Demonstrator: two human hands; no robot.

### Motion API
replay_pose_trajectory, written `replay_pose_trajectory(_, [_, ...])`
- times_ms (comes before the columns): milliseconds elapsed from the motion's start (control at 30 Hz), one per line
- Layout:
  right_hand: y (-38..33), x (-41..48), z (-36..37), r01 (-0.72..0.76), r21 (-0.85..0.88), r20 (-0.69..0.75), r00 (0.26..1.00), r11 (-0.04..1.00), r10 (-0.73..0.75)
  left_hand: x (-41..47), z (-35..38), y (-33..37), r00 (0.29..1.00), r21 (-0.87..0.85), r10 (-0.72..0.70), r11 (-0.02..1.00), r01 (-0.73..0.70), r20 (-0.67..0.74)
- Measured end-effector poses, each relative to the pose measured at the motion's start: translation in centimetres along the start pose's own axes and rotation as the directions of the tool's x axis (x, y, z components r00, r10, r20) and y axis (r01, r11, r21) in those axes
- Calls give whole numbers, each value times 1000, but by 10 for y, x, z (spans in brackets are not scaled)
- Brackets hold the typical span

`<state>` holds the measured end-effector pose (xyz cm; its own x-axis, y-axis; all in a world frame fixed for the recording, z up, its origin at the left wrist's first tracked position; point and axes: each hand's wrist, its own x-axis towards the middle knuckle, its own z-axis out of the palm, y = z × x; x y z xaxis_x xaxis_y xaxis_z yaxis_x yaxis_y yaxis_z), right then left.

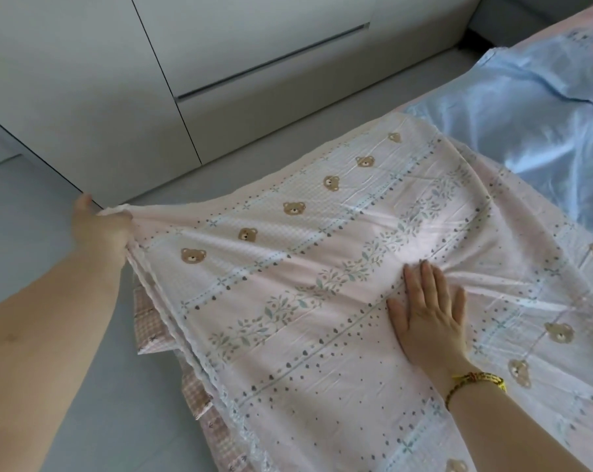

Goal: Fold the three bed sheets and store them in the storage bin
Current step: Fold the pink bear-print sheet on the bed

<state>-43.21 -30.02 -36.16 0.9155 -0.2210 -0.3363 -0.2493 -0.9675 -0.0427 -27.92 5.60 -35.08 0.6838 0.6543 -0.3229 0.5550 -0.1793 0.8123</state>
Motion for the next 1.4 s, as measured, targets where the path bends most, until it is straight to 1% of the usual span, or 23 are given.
replay_pose_trajectory(33, [1, 1, 1, 9, 0, -1, 1000, 1000, -9, -4, 0, 3, 999, 58, 19, 998, -17, -33])
replay_pose_trajectory(100, [3, 1, 1, 10, 4, 14, 1000, 1000, -10, -6, -2, -3, 998, 217, -25, 975, 38, -64])
replay_pose_trajectory(167, [4, 3, 0, -7, 17, 46, 999, 1000, 7, -5, -4, -11, 988, 381, -87, 916, 129, -126])
replay_pose_trajectory(200, [5, 2, -5, -9, 26, 71, 997, 1000, 7, -13, -2, -13, 989, 475, -76, 871, 127, -127])
replay_pose_trajectory(233, [7, 1, -8, 3, 43, 81, 997, 999, -7, -24, 3, -12, 996, 545, 4, 837, 47, -93])
replay_pose_trajectory(300, [16, -4, -13, 68, 131, 0, 998, 989, -68, -72, 30, -3, 957, 547, 283, 792, -272, 66])
replay_pose_trajectory(333, [21, -7, -16, 114, 174, -70, 992, 978, -104, -103, 45, 2, 893, 498, 422, 747, -441, 158])
replay_pose_trajectory(400, [43, -10, -24, 106, 213, -186, 980, 971, -66, -175, 80, 10, 689, 351, 629, 594, -724, 358])
replay_pose_trajectory(467, [71, -9, -34, 46, 207, -269, 963, 977, 12, -229, 114, 3, 514, 258, 659, 451, -854, 549])
replay_pose_trajectory(533, [92, -5, -40, -1, 163, -278, 959, 987, 47, -252, 136, -15, 443, 320, 607, 306, -897, 660])
replay_pose_trajectory(567, [104, -2, -38, -4, 120, -234, 972, 993, 32, -255, 145, -26, 440, 352, 593, 266, -897, 674])
replay_pose_trajectory(667, [149, 8, -24, 109, -26, -130, 985, 994, -112, -250, 159, -43, 473, 407, 615, 256, -877, 631])
replay_pose_trajectory(700, [171, 9, -22, 107, -47, -113, 987, 993, -112, -249, 160, -44, 478, 427, 613, 241, -872, 629])
replay_pose_trajectory(767, [227, 6, -24, -12, -37, -119, 993, 999, 8, -250, 165, -44, 484, 453, 607, 219, -864, 630])
replay_pose_trajectory(833, [278, 0, -33, -215, -20, -67, 975, 976, 213, -251, 168, -44, 491, 481, 598, 193, -855, 633])
replay_pose_trajectory(900, [309, 3, -45, -406, 129, -62, 907, 905, 416, -250, 169, -45, 503, 499, 590, 186, -846, 632])
replay_pose_trajectory(967, [317, 9, -56, -501, 380, -39, 831, 777, 555, -248, 170, -46, 512, 509, 596, 193, -839, 618])
replay_pose_trajectory(1000, [317, 9, -61, -488, 472, -7, 831, 735, 556, -248, 171, -45, 513, 513, 603, 193, -836, 610])
replay_pose_trajectory(1067, [321, 2, -62, -433, 500, 41, 877, 750, 479, -248, 172, -47, 508, 511, 601, 186, -839, 616])
replay_pose_trajectory(1167, [335, -3, -73, -401, 452, -19, 889, 797, 458, -248, 172, -47, 514, 520, 612, 189, -833, 601])
replay_pose_trajectory(1233, [343, 5, -79, -431, 415, -112, 849, 801, 515, -248, 173, -47, 508, 519, 621, 184, -835, 597])
replay_pose_trajectory(1333, [334, 19, -60, -506, 293, -173, 807, 811, 565, -246, 172, -47, 492, 515, 632, 167, -841, 599])
replay_pose_trajectory(1400, [312, 22, -49, -490, 332, -296, 757, 806, 582, -245, 174, -48, 472, 512, 654, 149, -846, 591])
